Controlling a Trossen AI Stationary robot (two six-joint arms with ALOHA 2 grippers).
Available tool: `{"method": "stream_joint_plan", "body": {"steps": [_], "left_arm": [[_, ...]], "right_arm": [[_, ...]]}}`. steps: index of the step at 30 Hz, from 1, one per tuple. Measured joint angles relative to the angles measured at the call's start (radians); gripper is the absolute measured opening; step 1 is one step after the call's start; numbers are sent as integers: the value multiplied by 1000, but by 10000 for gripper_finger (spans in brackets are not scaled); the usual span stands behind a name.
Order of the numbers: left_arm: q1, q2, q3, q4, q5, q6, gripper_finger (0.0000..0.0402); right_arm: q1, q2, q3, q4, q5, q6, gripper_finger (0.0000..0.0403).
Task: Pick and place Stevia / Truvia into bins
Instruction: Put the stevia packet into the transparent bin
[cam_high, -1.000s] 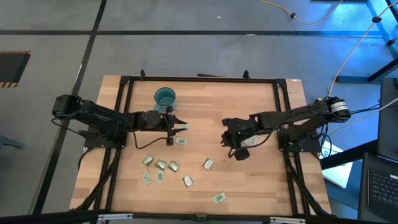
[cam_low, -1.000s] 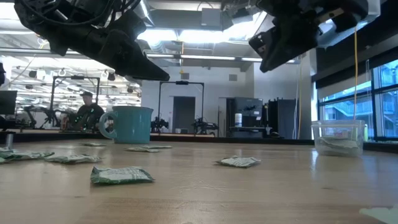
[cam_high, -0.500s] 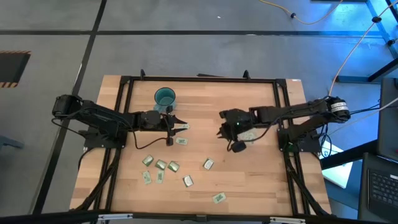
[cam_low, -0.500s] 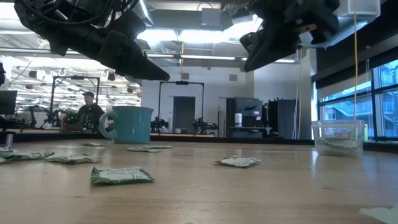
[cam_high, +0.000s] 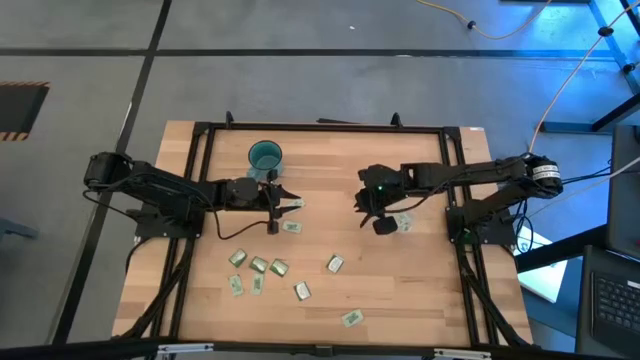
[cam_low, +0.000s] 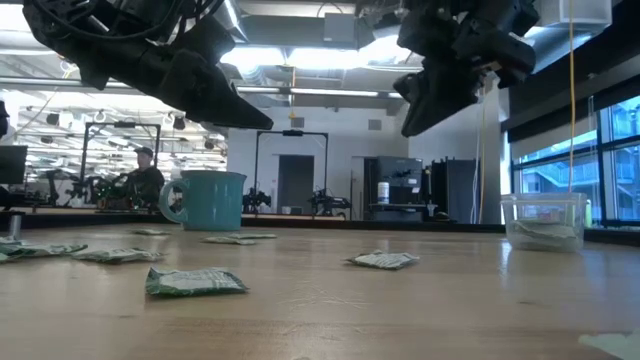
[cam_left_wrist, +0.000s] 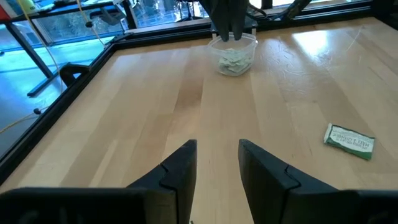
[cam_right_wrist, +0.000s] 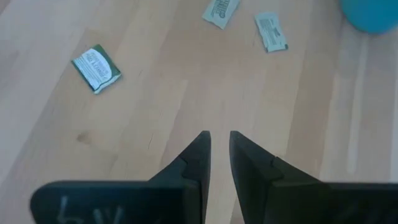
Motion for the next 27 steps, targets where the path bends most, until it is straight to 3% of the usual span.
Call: {"method": "stream_joint_plan", "body": {"steps": [13,22,27], "left_arm": [[0,0,0,0,3,0,114],[-6,0,0,0,4,-3,114],[-6,0,0,0,3,-2,114]], "right_arm": [[22,0,0,74,-1,59,64],[229,0,0,194,-9,151,64],[398,16,0,194,104,276,64]]}}
